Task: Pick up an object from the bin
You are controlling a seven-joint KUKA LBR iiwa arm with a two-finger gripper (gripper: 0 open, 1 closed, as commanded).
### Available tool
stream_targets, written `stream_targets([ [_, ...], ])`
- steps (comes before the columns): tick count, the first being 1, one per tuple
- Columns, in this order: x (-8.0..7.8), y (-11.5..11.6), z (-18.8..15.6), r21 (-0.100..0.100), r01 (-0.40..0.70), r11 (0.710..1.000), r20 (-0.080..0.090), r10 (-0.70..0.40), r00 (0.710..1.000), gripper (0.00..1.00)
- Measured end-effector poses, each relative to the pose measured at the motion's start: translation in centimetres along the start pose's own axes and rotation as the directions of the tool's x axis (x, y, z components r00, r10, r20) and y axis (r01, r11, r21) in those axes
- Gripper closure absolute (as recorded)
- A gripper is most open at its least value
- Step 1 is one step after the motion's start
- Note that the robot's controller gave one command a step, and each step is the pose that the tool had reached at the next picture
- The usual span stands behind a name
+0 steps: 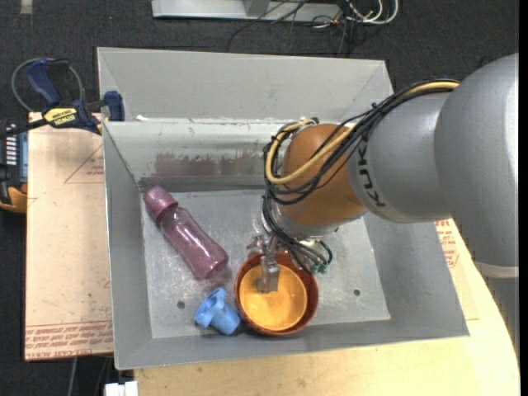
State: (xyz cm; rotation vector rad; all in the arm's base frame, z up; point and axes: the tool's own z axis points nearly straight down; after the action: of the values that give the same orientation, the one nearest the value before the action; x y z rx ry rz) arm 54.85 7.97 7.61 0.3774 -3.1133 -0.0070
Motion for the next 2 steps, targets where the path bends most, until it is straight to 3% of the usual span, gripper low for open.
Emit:
stream_targets([
  [2, 0.02, 0.02, -0.85, 0.000, -0.001, 1.000, -0.001, 0.001, 1.000, 1.00],
])
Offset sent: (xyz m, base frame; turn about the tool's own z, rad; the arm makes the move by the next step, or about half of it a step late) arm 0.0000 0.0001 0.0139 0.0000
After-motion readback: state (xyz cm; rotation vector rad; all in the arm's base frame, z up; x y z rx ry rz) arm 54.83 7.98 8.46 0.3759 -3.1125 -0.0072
